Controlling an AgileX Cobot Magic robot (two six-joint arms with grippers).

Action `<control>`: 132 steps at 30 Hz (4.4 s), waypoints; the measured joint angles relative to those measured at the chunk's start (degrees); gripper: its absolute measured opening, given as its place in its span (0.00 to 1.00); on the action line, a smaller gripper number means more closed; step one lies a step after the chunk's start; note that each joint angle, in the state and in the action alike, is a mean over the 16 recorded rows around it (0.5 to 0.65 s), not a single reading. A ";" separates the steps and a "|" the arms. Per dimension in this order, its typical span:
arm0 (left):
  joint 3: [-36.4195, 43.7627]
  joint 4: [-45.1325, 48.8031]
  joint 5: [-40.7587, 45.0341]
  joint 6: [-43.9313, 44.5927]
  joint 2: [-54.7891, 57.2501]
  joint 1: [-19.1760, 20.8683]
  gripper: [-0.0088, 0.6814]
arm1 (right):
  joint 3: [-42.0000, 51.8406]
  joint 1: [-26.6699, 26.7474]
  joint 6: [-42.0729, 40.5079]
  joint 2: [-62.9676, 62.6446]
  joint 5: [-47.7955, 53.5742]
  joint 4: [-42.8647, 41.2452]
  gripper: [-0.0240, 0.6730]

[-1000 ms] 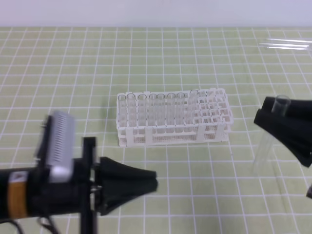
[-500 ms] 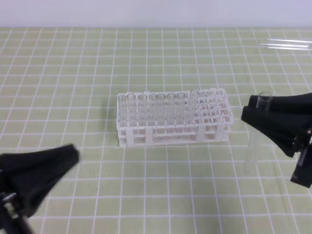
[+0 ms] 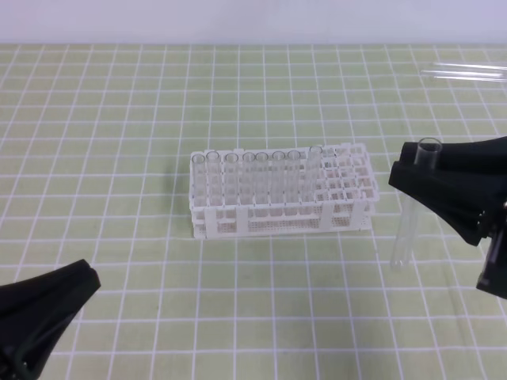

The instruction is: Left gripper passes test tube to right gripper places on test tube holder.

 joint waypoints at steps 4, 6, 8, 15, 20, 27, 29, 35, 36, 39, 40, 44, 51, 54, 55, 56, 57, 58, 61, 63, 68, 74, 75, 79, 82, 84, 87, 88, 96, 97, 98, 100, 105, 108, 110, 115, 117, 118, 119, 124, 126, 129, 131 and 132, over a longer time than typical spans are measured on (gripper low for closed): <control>0.37 -0.18 -0.28 -0.04 -0.13 -0.01 0.01 | -0.23 0.01 0.00 0.00 0.04 0.00 0.18; 0.38 -0.27 -0.36 -0.05 -0.15 -0.01 0.01 | -0.25 0.01 0.00 0.00 0.05 0.00 0.18; 0.39 -0.27 -0.36 -0.06 -0.15 -0.01 0.01 | -0.25 0.01 0.00 0.00 0.05 0.00 0.18; 0.38 -0.18 -0.22 -0.09 -0.13 -0.01 0.01 | -0.25 0.01 0.00 0.00 0.04 0.00 0.18; 0.38 -0.18 -0.22 -0.09 -0.13 -0.01 0.01 | -0.25 0.01 0.00 0.00 -1.28 0.00 0.18; 0.38 -0.09 -0.17 -0.09 -0.10 0.00 0.01 | -1.39 0.02 -0.19 -0.13 -5.81 -0.88 0.18; 0.38 -0.09 -0.13 -0.09 -0.10 0.00 0.01 | -2.38 0.12 0.21 -0.22 -7.89 -1.87 0.18; 0.37 0.09 0.17 -0.08 -0.04 0.00 0.01 | -6.54 1.90 4.14 -0.51 -16.61 -6.48 0.18; 0.37 0.09 0.20 -0.08 -0.04 0.00 0.01 | -7.27 2.50 5.26 -0.55 -18.41 -7.51 0.18; 0.37 0.18 0.27 -0.08 -0.01 0.01 0.01 | -9.38 4.96 10.31 -0.62 -24.94 -11.70 0.18; 0.37 0.27 0.36 -0.08 -0.01 0.01 0.01 | -9.97 6.00 12.64 -0.58 -27.42 -13.51 0.18; 0.36 0.45 0.63 -0.07 0.04 0.01 0.01 | -11.61 11.19 25.62 0.10 -38.16 -23.12 0.18; 0.35 0.62 0.79 -0.06 0.13 0.02 0.01 | -12.11 21.48 57.58 3.80 -58.62 -47.68 0.18; 0.34 0.80 0.94 -0.05 0.19 0.03 0.01 | -12.12 24.91 71.96 6.56 -66.67 -59.03 0.18; 0.34 0.80 1.01 -0.04 0.19 0.03 0.01 | -12.12 25.83 76.29 7.58 -69.09 -62.45 0.18; 0.35 0.70 0.94 -0.05 0.19 0.03 0.01 | -12.12 26.64 80.25 8.62 -71.33 -65.58 0.18; 0.35 0.70 0.94 -0.05 0.19 0.03 0.01 | -12.12 27.34 83.80 9.70 -73.44 -68.38 0.18; 0.35 0.70 0.94 -0.05 0.19 0.03 0.01 | -12.12 27.94 86.92 10.78 -75.39 -70.84 0.18; 0.35 0.70 0.90 -0.05 0.19 0.03 0.01 | -12.13 29.15 93.82 13.90 -80.50 -76.38 0.18; 0.34 0.80 0.99 -0.05 0.19 0.03 0.01 | -12.14 29.53 96.65 15.79 -83.28 -78.58 0.18; 0.35 0.70 0.97 -0.05 0.16 0.02 0.01 | -12.18 29.68 99.44 19.58 -87.59 -80.67 0.18; 0.35 0.60 0.92 -0.06 0.13 0.02 0.01 | -12.23 29.69 99.66 22.96 -90.38 -83.82 0.18; 0.35 0.50 0.86 -0.07 0.10 0.02 0.01 | -12.24 29.69 99.76 23.47 -90.85 -84.46 0.18; 0.35 0.60 0.94 -0.06 0.13 0.02 0.01 | -12.25 29.69 100.13 25.63 -92.77 -87.03 0.18; 0.35 0.60 0.95 -0.06 0.13 0.02 0.01 | -12.25 29.69 100.45 27.29 -94.37 -88.93 0.18; 0.36 0.41 0.89 -0.07 0.07 0.02 0.01 | -12.25 29.69 100.69 28.39 -95.54 -89.98 0.18; 0.37 0.21 0.83 -0.07 0.02 0.01 0.01 | -12.25 29.69 101.26 29.99 -97.50 -90.70 0.18; 0.37 0.11 0.78 -0.07 -0.01 0.01 0.01 | -12.25 29.69 101.52 30.50 -98.21 -90.73 0.18; 0.38 -0.18 0.57 -0.09 -0.10 0.00 0.01 | -12.14 29.69 103.76 34.26 -103.66 -90.69 0.18; 0.38 -0.18 0.57 -0.09 -0.10 0.00 0.01 | -12.03 29.69 104.03 34.64 -104.37 -90.68 0.18; 0.38 -0.28 0.51 -0.10 -0.13 -0.01 0.01 | -11.86 29.69 104.31 35.00 -105.09 -90.65 0.18; 0.38 -0.18 0.52 -0.10 -0.10 0.00 0.01 | -11.38 29.69 104.84 35.60 -106.57 -90.55 0.18; 0.37 0.21 0.74 -0.08 0.02 0.01 0.01 | -9.68 29.69 105.56 36.55 -109.86 -90.27 0.18; 0.36 0.41 0.91 -0.07 0.07 0.02 0.01 | -8.58 29.69 105.76 36.78 -111.46 -90.25 0.18; 0.35 0.50 0.96 -0.06 0.10 0.02 0.01 | -7.84 29.69 106.16 36.82 -112.46 -90.40 0.18; 0.34 0.80 1.13 -0.05 0.19 0.03 0.01 | -6.57 29.70 107.25 36.86 -114.43 -91.19 0.18; 0.35 0.70 1.07 -0.05 0.16 0.02 0.01 | -6.40 29.71 107.69 36.98 -114.92 -91.57 0.18; 0.35 0.70 1.07 -0.05 0.16 0.02 0.01 | -6.36 29.72 107.90 37.07 -115.13 -91.77 0.18; 0.35 0.70 1.07 -0.05 0.16 0.02 0.01 | -6.33 29.73 108.11 37.17 -115.34 -91.97 0.18; 0.35 0.70 1.07 -0.05 0.16 0.02 0.01 | -6.27 29.75 109.00 37.83 -116.20 -92.84 0.18; 0.34 0.80 1.13 -0.05 0.19 0.03 0.01 | -6.27 29.76 109.04 38.12 -116.47 -93.00 0.18; 0.34 0.90 1.19 -0.04 0.21 0.03 0.01 | -6.27 29.78 109.04 38.55 -116.85 -93.05 0.18; 0.34 0.80 1.14 -0.05 0.19 0.03 0.01 | -6.27 29.78 109.04 38.80 -117.05 -93.07 0.18; 0.34 0.90 1.20 -0.04 0.21 0.03 0.01 | -6.29 29.78 109.04 38.91 -117.14 -93.07 0.18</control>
